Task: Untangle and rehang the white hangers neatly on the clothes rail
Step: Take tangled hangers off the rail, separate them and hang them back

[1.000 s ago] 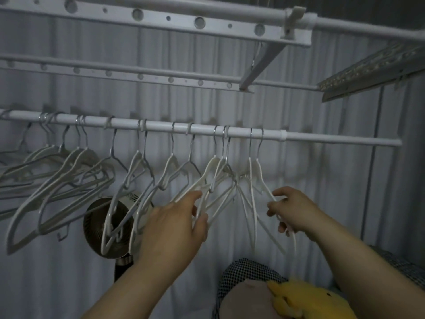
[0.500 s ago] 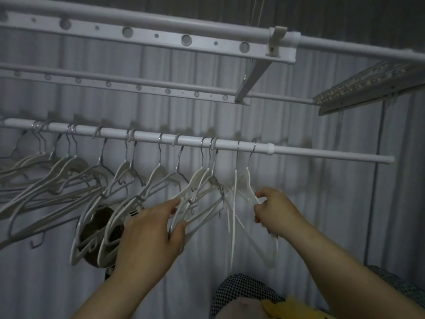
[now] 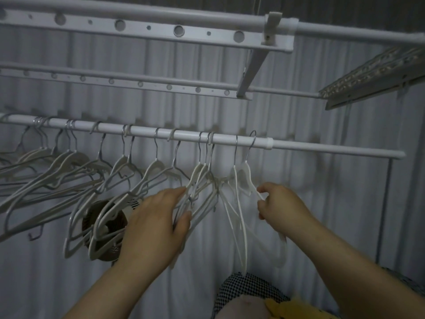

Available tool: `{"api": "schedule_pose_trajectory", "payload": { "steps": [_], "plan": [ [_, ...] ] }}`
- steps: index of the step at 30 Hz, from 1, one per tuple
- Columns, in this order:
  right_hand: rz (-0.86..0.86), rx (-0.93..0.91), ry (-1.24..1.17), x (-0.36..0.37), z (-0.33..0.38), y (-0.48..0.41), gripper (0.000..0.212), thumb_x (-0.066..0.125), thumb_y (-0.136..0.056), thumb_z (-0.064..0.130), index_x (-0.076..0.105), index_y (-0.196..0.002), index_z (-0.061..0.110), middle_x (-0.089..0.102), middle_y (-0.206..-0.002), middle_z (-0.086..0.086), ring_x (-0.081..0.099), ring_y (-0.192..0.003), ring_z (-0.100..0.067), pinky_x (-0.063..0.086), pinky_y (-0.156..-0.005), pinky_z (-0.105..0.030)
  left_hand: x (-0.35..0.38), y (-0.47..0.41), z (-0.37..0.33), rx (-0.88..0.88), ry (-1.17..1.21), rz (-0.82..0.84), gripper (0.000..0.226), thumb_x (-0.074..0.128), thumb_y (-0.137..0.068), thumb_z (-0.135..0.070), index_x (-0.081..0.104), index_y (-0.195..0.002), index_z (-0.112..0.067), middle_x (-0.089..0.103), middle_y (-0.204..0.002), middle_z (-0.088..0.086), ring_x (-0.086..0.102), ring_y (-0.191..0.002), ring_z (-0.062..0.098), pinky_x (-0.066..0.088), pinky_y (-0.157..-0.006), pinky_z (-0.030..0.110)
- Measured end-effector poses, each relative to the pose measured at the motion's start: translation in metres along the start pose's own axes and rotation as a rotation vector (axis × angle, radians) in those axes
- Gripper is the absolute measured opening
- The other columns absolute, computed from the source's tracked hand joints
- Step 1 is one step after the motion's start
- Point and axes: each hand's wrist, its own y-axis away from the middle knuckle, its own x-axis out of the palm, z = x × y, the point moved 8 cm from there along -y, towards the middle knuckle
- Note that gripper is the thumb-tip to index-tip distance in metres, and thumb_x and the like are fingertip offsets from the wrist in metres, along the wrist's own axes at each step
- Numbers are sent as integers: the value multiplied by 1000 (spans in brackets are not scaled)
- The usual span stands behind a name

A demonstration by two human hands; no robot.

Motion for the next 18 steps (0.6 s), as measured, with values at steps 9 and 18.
{"api": "schedule_pose_trajectory", "payload": {
  "steps": [9, 18],
  "plan": [
    [-121, -61, 86, -29, -11, 20, 39, 42, -92, 14, 47, -131, 16, 67, -112, -8, 61, -102, -23, 39, -73, -21, 14, 0, -1, -1, -8, 62, 52, 37, -74, -41, 68, -103, -10, 73, -95, 6, 69, -85, 27, 50, -72, 34],
    [-162, -4, 131, -60, -94, 68, 34, 51, -91, 16, 52, -124, 24, 65, -89, 7, 55, -69, -7, 42, -59, -22, 20, 5, -5, -2, -43, 62, 56, 37, -75, -40, 66, -106, -4, 66, -109, 18, 63, -98, 38, 48, -83, 48]
  ]
}}
